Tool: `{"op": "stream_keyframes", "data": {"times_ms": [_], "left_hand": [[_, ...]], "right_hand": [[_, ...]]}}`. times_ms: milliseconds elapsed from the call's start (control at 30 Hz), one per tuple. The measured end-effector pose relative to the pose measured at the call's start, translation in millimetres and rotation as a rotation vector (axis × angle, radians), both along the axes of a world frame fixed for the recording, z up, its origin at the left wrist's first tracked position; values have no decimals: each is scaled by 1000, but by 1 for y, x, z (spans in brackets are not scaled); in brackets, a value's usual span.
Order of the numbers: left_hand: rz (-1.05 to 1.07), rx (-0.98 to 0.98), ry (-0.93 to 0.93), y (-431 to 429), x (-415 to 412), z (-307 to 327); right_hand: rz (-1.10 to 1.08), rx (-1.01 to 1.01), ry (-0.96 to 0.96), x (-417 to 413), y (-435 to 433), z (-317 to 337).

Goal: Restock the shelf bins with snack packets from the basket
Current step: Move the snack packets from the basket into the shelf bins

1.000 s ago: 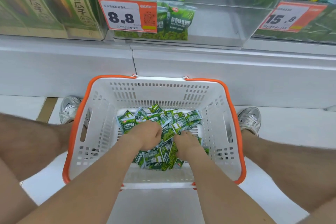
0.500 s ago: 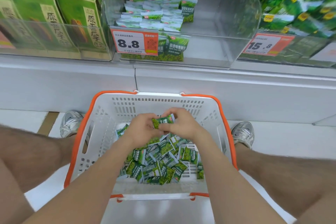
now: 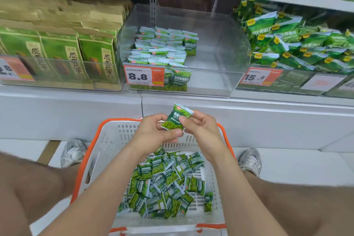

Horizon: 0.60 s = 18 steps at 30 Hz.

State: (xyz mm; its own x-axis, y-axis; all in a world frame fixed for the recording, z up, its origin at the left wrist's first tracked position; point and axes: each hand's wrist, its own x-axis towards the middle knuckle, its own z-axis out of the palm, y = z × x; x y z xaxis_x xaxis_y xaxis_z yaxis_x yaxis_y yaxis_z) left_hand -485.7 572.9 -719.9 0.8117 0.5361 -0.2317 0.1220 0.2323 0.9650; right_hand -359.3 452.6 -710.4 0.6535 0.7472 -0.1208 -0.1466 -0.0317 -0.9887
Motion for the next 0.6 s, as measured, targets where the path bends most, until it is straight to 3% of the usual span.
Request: {"op": "stream_keyframes", "data": {"times_ms": [100, 233, 333, 433, 600], "left_hand": [[115, 261, -25, -3, 15, 32], [388, 937, -130, -3, 30, 75], [522, 1257, -235, 8, 43, 103], [454, 1445, -147, 36, 62, 123], [87, 1546, 285, 75, 91, 135]], "right_hand": [[-159, 148, -82, -3, 12, 36], [-302, 346, -323, 1, 30, 95], [-498, 381, -537, 21, 48, 128], [-625, 162, -746, 58, 71, 137], [-422, -428, -898, 135, 116, 134]]}}
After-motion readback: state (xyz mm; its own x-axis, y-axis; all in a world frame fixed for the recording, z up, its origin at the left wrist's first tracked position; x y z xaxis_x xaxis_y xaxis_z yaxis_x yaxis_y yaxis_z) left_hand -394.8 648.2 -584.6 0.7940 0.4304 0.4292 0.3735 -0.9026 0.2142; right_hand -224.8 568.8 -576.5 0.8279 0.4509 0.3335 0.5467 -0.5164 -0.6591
